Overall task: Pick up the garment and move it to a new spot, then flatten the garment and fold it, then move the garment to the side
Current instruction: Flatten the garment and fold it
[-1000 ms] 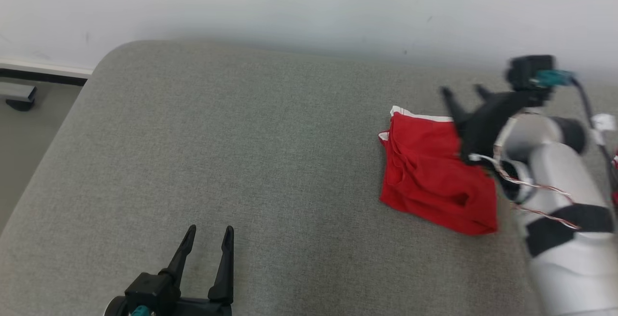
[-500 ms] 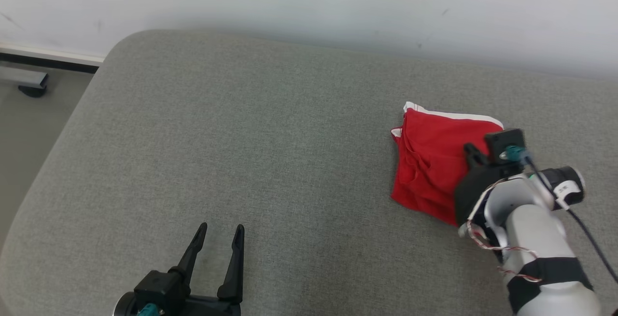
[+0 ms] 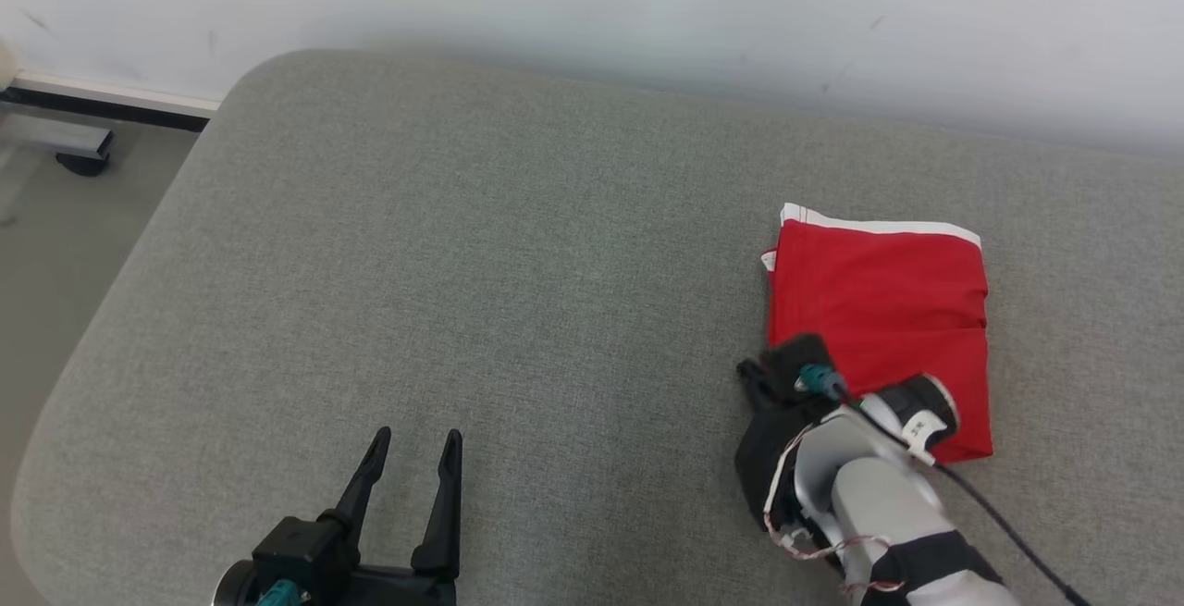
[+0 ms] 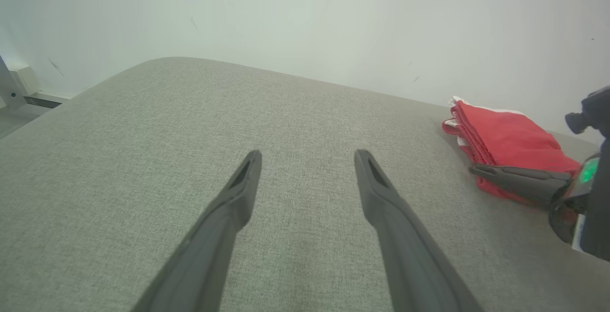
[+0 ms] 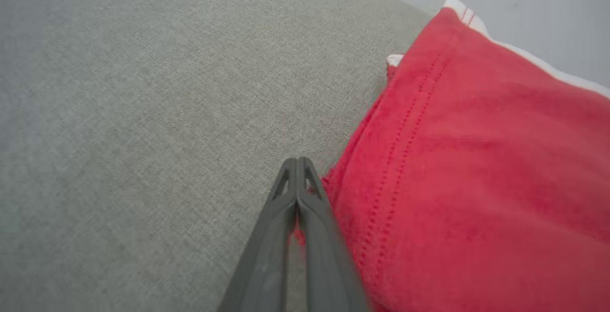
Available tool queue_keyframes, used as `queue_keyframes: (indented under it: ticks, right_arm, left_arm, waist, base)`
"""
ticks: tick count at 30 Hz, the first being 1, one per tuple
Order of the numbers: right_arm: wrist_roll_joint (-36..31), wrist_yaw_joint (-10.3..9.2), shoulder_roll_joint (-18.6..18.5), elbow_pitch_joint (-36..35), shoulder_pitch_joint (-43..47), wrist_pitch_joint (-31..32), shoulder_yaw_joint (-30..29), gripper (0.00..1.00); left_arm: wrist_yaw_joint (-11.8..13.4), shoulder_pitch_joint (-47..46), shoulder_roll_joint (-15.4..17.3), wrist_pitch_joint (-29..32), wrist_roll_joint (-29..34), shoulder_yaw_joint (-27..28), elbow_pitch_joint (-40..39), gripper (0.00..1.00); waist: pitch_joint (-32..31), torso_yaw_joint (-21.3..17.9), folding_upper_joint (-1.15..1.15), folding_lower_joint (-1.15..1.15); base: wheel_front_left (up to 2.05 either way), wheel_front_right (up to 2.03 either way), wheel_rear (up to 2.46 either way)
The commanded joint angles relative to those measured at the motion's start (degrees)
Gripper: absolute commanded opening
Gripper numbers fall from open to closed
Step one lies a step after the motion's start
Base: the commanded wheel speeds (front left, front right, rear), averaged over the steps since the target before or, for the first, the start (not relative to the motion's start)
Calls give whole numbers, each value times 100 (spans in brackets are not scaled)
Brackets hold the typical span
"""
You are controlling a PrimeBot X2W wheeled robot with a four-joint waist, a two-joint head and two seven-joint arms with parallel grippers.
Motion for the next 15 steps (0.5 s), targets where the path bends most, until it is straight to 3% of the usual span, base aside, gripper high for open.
queue_keyframes:
  ticks: [1, 8, 9, 10, 11, 15]
  right_arm:
    - [83, -16, 39, 65, 90, -73, 94, 0]
    - [1040, -16, 91, -333, 348, -473, 529, 3]
    - [1168, -16, 90, -498, 426, -511, 557, 36]
    - [1293, -16, 85, -711, 513, -561, 569, 85]
    - [1433, -16, 81, -920, 629, -594, 537, 100]
    - [1833, -16, 79, -1838, 1249, -662, 161, 100]
  left_arm:
    - [-1, 6, -11, -15, 38, 16, 12, 100]
    - [6, 127, 28, -15, 109, 89, -44, 100]
    - [15, 166, 41, -15, 134, 113, -69, 100]
    - [27, 203, 48, -16, 156, 144, -102, 100]
    - [32, 245, 55, -15, 180, 182, -134, 100]
    - [91, 429, 64, -15, 269, 359, -295, 100]
  waist:
    - [-38, -30, 0, 0]
    - [-297, -210, 0, 0]
    - [-346, -256, 0, 0]
    - [-398, -316, 0, 0]
    - [-455, -378, 0, 0]
    - [-672, -652, 0, 0]
  base:
    - [0, 0, 0]
    - [0, 0, 0]
    - [0, 0, 0]
    - [0, 0, 0]
    - [0, 0, 0]
    - [0, 0, 0]
